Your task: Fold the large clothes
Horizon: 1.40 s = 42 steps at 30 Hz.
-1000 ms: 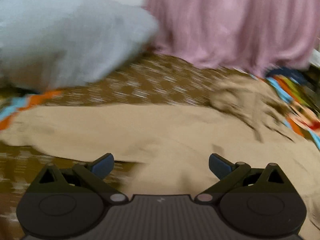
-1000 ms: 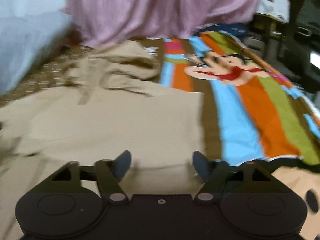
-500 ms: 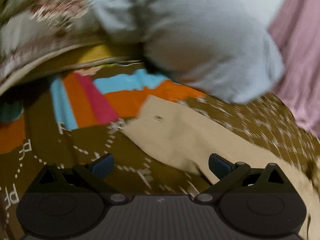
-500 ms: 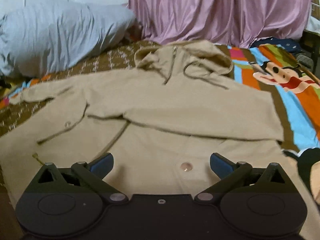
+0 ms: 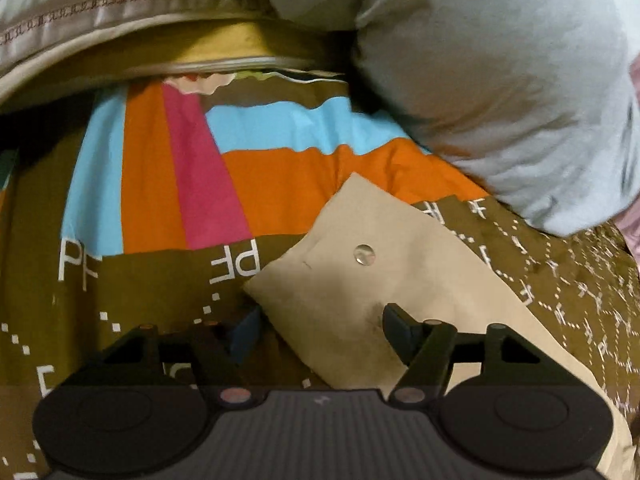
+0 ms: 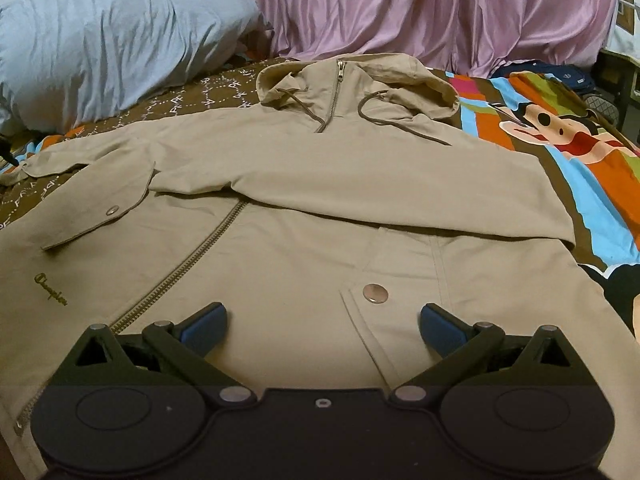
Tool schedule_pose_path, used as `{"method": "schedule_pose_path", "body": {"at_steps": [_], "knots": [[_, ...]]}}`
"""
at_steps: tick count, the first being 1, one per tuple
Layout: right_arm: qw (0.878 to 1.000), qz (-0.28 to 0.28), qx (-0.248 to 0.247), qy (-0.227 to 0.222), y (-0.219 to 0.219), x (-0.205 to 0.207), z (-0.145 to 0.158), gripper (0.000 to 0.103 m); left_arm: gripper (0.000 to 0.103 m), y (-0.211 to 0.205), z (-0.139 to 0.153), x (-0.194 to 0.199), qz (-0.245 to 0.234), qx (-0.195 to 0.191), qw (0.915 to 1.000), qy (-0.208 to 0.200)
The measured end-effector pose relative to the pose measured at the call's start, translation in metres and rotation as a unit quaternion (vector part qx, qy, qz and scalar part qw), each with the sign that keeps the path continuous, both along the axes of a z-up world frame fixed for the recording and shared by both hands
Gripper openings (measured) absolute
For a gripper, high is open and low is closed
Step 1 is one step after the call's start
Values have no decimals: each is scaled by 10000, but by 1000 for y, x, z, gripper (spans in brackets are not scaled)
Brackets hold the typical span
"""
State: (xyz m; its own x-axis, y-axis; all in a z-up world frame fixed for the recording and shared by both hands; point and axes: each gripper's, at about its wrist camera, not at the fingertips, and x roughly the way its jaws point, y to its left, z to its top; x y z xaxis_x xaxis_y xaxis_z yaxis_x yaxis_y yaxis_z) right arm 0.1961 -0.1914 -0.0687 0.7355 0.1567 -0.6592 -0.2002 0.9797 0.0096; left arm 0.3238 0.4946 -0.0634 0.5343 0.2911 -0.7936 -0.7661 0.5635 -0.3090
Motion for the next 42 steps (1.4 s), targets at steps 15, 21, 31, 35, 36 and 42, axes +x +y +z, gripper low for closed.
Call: {"method": "schedule_pose_path", "body": {"at_steps": [15, 21, 31, 35, 36, 42], "knots": [[9998, 24, 193, -37, -7, -1, 1, 102, 3, -102, 125, -9, -708, 2025, 9723, -933], [9984, 15, 557, -115, -18, -3, 2, 102, 3, -209, 213, -3, -1827, 2655, 9311, -1706], [9761, -654, 1907, -810, -76, -26, 32, 102, 3, -426, 252, 9, -3654, 2459, 8700, -2214], [9646, -1154, 2149, -1004, -103, -27, 42, 102, 3, -503, 217, 11, -4290, 2139, 8513, -2134], [9608, -1297, 2236, -1007, -111, -28, 44, 102, 3, -517, 205, 10, -4431, 2105, 8463, -2076], [9528, -1660, 2304, -1072, -134, -38, 42, 102, 5, -567, 118, 7, -5080, 1085, 8400, -1568]]}}
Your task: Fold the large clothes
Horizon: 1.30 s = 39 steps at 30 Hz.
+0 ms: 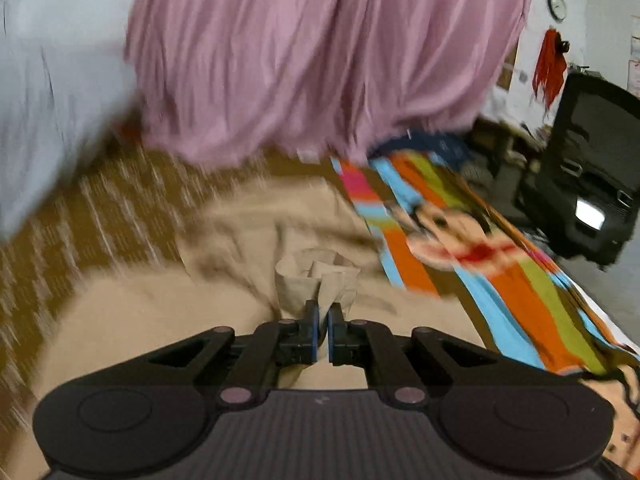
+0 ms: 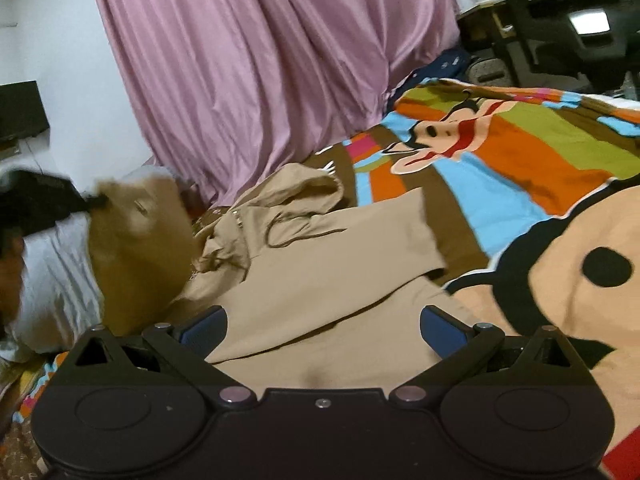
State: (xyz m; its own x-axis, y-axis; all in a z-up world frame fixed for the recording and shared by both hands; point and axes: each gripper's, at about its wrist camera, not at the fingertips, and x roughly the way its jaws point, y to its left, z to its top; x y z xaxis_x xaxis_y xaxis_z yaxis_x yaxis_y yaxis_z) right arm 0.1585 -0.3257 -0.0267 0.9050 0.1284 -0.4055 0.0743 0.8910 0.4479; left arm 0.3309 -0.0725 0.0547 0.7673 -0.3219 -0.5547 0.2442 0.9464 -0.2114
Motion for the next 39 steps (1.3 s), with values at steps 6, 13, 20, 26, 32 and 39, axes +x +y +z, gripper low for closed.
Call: {"method": "schedule_pose_path", "body": {"at_steps": [6, 13, 20, 26, 32, 39], "knots": [[9999, -158, 10, 32, -7, -2, -5, 102, 71, 25, -49, -34, -356, -627, 9947, 737], [9993, 88, -300, 184, 11, 1, -14, 102, 76, 95, -54, -50, 436, -220, 9979, 435], [9947, 575, -805, 281, 43, 13, 12, 97, 76, 204, -92, -16, 2252, 315, 9729, 412], [9841, 973, -854, 1217, 85, 80, 14, 80, 64, 245, -116, 24, 2651, 97, 9592, 978], [9743, 854, -393, 2048, 113, 114, -21, 30, 44, 254, -130, 34, 2337, -104, 9639, 1268], [9724, 807, -1171, 1850, 130, 98, -27, 22, 45, 263, -134, 28, 2478, -453, 9570, 1438]]}}
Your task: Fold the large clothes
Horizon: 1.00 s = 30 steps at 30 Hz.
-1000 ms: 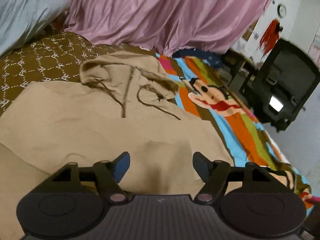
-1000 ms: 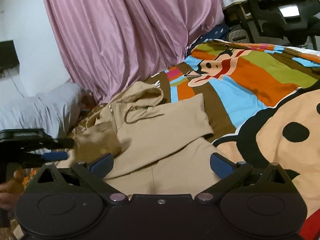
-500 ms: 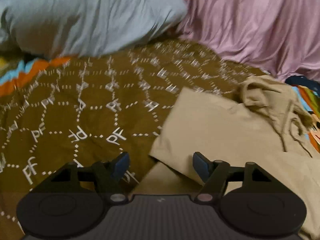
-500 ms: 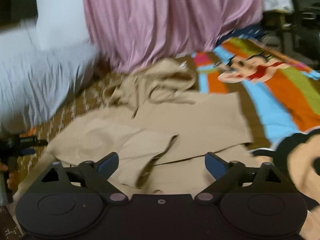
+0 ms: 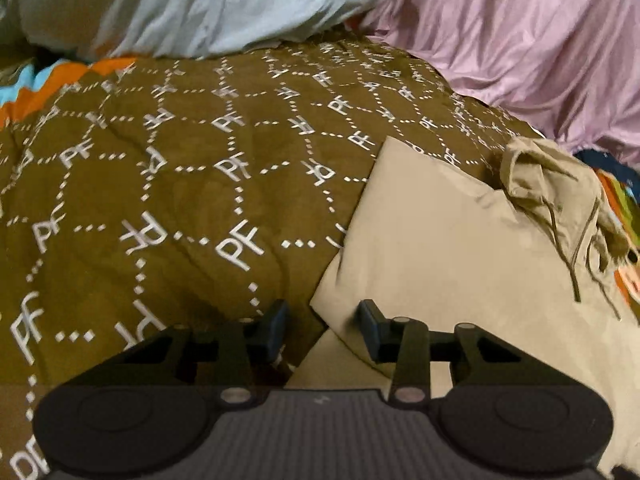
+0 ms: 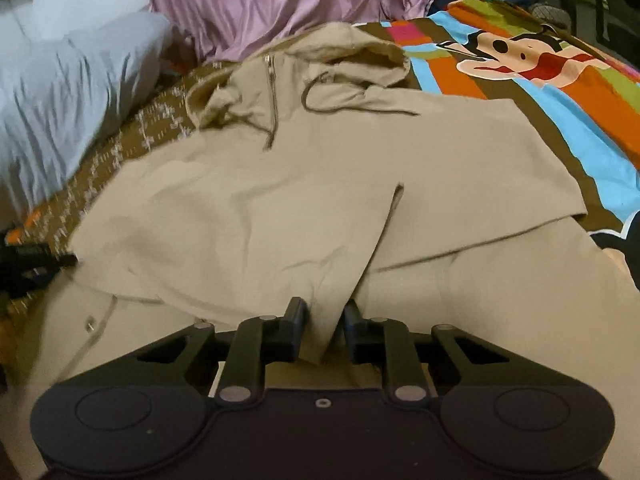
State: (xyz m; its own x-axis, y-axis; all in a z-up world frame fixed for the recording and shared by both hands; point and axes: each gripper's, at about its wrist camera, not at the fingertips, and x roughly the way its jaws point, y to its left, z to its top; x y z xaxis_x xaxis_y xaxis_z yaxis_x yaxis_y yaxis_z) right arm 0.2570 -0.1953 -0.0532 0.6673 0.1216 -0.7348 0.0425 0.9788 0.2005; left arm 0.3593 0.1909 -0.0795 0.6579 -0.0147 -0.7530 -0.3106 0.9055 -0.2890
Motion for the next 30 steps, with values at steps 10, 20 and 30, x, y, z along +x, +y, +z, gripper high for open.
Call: {"method": "schedule_pose_path", "body": {"at_steps": [10, 20, 30], "knots": [[9934, 568, -741, -661, -15, -4, 48, 68, 88, -31, 41, -33, -87, 96, 9949, -1003], [9628, 1261, -2237, -847, -5, 172, 73, 83, 97, -98, 24, -45, -2107, -773, 9653, -1336], [9019, 1752, -3788, -1114, 34, 331, 38, 73, 98, -94, 4, -37, -2015, -776, 9703, -1088]]}}
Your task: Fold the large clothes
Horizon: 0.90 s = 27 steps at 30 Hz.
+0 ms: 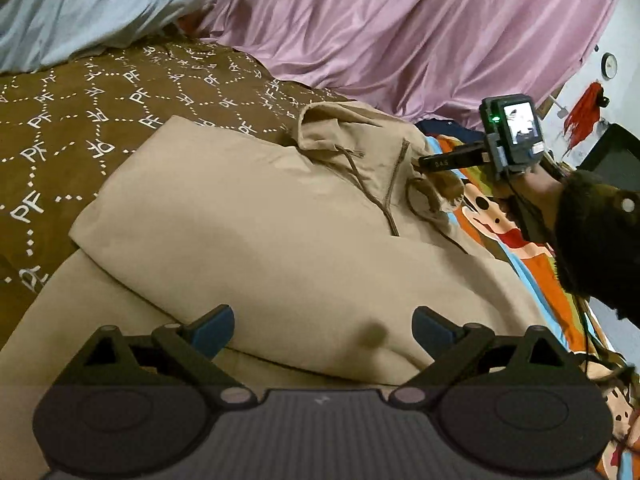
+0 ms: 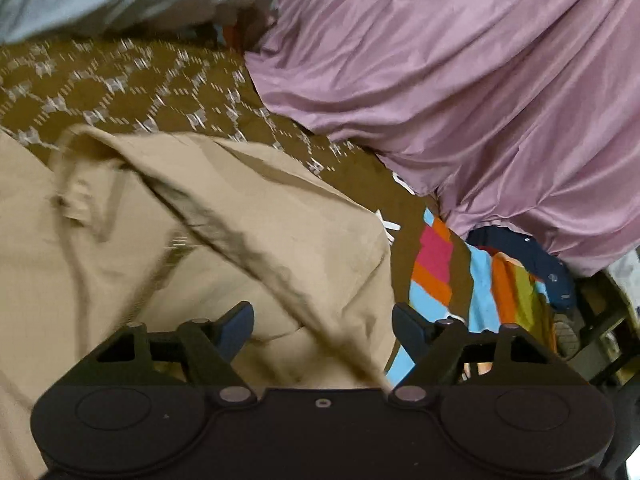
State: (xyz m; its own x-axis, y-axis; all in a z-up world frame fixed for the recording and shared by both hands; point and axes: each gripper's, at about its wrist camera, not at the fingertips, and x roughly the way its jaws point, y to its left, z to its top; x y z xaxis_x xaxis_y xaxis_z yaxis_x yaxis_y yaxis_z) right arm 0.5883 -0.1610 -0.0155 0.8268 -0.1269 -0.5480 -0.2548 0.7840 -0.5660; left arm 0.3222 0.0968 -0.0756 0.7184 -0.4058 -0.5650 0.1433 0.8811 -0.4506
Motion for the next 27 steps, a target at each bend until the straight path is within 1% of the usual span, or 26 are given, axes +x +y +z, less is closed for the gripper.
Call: {"method": "schedule_pose_path", "body": {"at_steps": [2, 3, 4, 5, 6, 7, 9, 11, 13, 14, 15, 17, 20, 22, 24, 26, 27], "knots": [[9999, -137, 26, 50, -3, 17, -6, 65, 98, 0, 1, 1, 7, 12, 10000, -4], [9997, -186, 72, 108, -5, 24, -8, 41, 98, 0, 1, 2, 6, 23, 10000, -12], [9994, -241, 142, 219, -6, 28, -9, 14, 98, 1, 1, 2, 7, 30, 10000, -20], [9985, -311, 274, 354, -9, 31, -9, 12, 98, 1, 2, 2, 16, 30, 10000, -27], [9980, -321, 422, 352, -9, 28, -7, 6, 98, 2, 2, 2, 32, 22, 10000, -33], [9979, -247, 544, 245, -9, 21, -3, 2, 98, 3, 4, 1, 57, 2, 10000, -39], [9984, -76, 546, -112, -6, -2, 9, 2, 98, 5, 6, 0, 107, -54, 9999, -62], [9964, 48, 677, -517, -5, -30, 25, 2, 98, 6, 9, -2, 174, -73, 9998, -103], [9933, 231, 631, -935, -1, -65, 40, 2, 98, 7, 13, -3, 246, -42, 9995, -174], [9913, 341, 644, -1096, 0, -82, 46, 2, 98, 8, 14, -4, 270, -33, 9994, -204], [9900, 446, 663, -1160, 2, -98, 49, 2, 98, 8, 16, -5, 308, -22, 9993, -228], [9905, 691, 553, -1048, 10, -128, 44, 2, 98, 9, 18, -6, 347, -41, 9991, -259], [9922, 1031, 76, -700, 21, -163, 12, 2, 98, 11, 21, -8, 384, -50, 9988, -294], [9931, 1073, -179, -433, 25, -176, -14, 3, 98, 11, 22, -8, 392, -36, 9987, -316], [9950, 957, -231, -148, 25, -180, -36, 5, 98, 11, 22, -8, 393, -6, 9988, -309], [9963, 809, -267, 58, 23, -180, -50, 15, 98, 11, 21, -7, 398, 5, 9988, -282], [9970, 727, -165, 199, 20, -180, -51, 24, 98, 11, 21, -7, 414, -1, 9988, -267]]}}
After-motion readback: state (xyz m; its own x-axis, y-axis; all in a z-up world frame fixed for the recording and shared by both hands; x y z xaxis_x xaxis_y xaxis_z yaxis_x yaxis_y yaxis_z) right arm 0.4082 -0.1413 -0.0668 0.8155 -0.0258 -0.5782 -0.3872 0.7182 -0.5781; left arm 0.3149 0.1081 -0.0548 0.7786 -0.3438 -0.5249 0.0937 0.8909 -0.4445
